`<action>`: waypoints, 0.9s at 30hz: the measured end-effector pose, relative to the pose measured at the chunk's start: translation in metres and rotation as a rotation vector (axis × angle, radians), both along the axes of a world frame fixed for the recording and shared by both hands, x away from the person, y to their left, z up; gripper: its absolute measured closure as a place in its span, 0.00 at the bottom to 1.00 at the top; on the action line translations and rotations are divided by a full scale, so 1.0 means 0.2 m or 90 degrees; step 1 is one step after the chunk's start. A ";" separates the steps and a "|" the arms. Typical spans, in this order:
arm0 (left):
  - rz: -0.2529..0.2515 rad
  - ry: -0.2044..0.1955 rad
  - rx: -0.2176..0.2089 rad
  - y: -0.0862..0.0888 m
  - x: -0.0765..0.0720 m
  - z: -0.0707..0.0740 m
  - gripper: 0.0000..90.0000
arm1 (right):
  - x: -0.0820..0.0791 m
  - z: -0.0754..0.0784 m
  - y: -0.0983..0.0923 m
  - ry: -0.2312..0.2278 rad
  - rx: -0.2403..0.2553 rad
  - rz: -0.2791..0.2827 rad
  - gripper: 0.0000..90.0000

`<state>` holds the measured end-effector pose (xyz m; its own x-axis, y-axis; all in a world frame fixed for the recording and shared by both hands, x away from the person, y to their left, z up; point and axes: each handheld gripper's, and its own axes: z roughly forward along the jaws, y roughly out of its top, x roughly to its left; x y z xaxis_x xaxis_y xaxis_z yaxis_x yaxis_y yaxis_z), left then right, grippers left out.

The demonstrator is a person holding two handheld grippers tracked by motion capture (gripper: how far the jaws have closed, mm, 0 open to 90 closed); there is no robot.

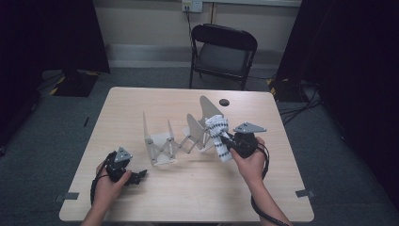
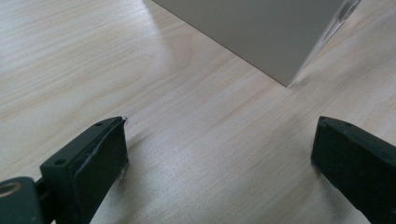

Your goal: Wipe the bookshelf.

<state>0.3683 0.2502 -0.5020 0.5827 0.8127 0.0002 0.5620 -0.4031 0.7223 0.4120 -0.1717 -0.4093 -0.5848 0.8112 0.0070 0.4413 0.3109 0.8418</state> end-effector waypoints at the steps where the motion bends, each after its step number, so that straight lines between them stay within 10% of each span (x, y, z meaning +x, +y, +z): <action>1: 0.000 0.000 0.000 0.00 0.00 0.00 0.04 | 0.00 -0.01 0.00 0.003 0.000 0.000 0.85; 17: 0.000 0.000 0.000 0.00 0.00 0.00 0.04 | -0.02 -0.26 -0.01 0.056 0.008 -0.004 0.85; 27: 0.000 0.000 0.000 0.00 0.00 0.00 0.04 | -0.03 -0.24 0.00 0.054 -0.004 -0.003 0.85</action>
